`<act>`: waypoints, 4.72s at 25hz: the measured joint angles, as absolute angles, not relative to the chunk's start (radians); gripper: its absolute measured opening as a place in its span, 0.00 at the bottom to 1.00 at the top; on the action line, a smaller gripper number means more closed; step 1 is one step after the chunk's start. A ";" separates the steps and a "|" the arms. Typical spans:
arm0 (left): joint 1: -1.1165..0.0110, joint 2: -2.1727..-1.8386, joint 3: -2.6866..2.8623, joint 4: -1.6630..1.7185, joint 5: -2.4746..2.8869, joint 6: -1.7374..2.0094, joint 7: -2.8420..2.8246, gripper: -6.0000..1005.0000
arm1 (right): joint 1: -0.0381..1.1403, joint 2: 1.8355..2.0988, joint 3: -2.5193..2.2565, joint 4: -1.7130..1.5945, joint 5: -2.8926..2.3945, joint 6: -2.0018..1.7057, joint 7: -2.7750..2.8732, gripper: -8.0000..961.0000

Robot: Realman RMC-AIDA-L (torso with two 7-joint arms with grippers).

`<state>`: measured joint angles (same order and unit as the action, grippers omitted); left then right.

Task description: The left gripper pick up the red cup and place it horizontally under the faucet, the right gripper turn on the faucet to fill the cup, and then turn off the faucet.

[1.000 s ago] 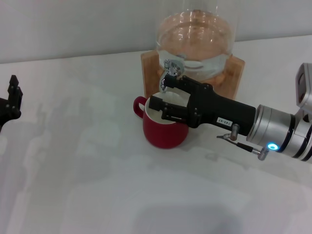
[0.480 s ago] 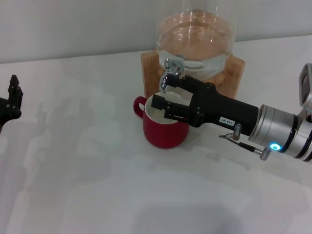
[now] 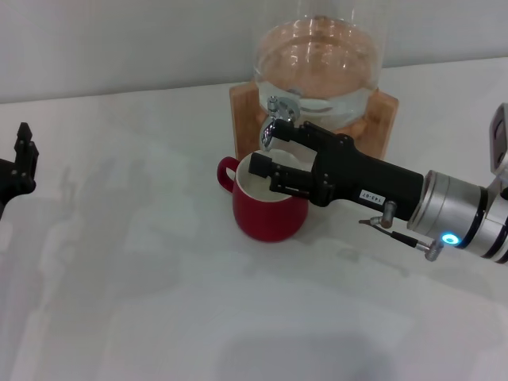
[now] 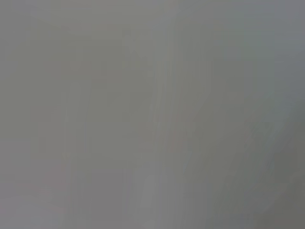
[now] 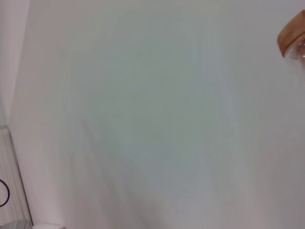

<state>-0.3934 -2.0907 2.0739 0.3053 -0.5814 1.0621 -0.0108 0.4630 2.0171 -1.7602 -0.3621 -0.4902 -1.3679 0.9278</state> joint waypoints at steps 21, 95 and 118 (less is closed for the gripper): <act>-0.394 -2.089 2.074 0.305 -0.581 1.060 -0.011 0.49 | 0.445 2.014 -1.740 -0.362 -0.482 -1.370 0.926 0.90; -0.413 -2.088 2.069 0.279 -0.589 1.057 -0.011 0.49 | 0.330 1.970 -1.434 -0.348 -0.492 -1.395 0.858 0.90; -0.420 -2.080 2.063 0.268 -0.790 1.067 -0.011 0.49 | 0.360 2.010 -1.071 -0.350 -0.481 -1.233 0.616 0.90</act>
<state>-0.4202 -2.0802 2.0627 0.2683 -0.7901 1.0668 -0.0108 0.3595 2.0103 -1.0708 -0.3499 -0.4812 -1.2333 0.6159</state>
